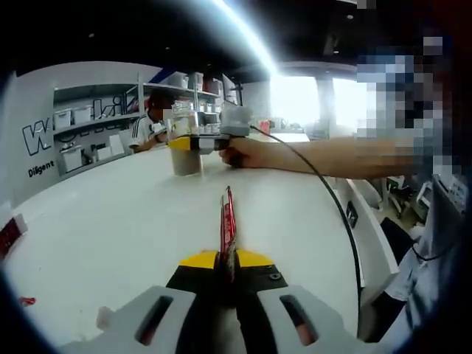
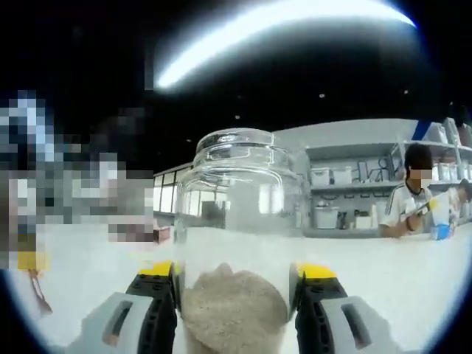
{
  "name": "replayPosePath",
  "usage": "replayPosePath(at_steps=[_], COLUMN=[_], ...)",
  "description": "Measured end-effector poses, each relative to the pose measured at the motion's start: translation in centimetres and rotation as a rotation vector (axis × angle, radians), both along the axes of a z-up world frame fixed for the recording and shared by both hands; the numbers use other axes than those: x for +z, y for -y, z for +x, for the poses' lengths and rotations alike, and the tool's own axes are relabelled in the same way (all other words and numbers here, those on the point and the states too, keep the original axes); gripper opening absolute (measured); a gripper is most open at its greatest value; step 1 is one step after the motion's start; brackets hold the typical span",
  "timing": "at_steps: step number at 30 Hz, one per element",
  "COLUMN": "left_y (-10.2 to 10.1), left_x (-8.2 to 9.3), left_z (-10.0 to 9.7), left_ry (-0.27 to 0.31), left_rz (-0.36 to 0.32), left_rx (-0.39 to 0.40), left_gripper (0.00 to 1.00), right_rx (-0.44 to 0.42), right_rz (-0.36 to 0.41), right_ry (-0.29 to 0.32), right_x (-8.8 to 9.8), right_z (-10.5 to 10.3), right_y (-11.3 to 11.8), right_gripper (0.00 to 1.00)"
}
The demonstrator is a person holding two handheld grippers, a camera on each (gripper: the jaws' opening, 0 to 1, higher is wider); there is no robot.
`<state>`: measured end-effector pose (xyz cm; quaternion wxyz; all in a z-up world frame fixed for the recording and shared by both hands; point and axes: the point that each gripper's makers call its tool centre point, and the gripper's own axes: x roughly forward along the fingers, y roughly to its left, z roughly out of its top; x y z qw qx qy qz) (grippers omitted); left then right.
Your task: Tear open the coffee pouch, take out the coffee, and pour the coffee from the pouch into the cup
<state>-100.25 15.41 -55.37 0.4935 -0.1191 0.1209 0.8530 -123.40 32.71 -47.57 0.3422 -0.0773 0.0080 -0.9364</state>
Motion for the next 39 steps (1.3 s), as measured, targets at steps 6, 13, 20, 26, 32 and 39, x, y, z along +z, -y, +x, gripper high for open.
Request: replayPosePath(at_steps=[6, 13, 20, 26, 32, 39], left_y=[0.0, 0.0, 0.1, 0.1, 0.1, 0.1], left_x=[0.0, 0.1, 0.1, 0.1, 0.0, 0.0], left_z=[0.0, -0.1, -0.1, -0.1, 0.0, -0.1], left_ry=[-0.001, -0.003, -0.004, -0.001, 0.002, 0.003], left_rz=[0.0, -0.001, -0.001, 0.001, 0.002, 0.003], left_rx=[-0.001, -0.002, -0.002, -0.004, -0.003, -0.003], left_gripper=[0.1, 0.1, 0.1, 0.1, 0.1, 0.1], right_rx=[0.023, 0.045, 0.078, 0.102, 0.132, 0.159], right_rz=[-0.001, -0.001, -0.002, -0.001, 0.0, 0.002], right_ry=[-0.001, -0.002, -0.003, -0.003, -0.005, -0.006], right_x=[0.0, 0.1, 0.1, 0.1, 0.1, 0.1], right_z=[0.3, 0.6, 1.0, 1.0, 1.4, 1.8], right_y=[0.5, 0.8, 1.3, 1.6, 2.1, 2.6], right_gripper=[0.63, 0.63, 0.63, 0.63, 0.63, 0.63])
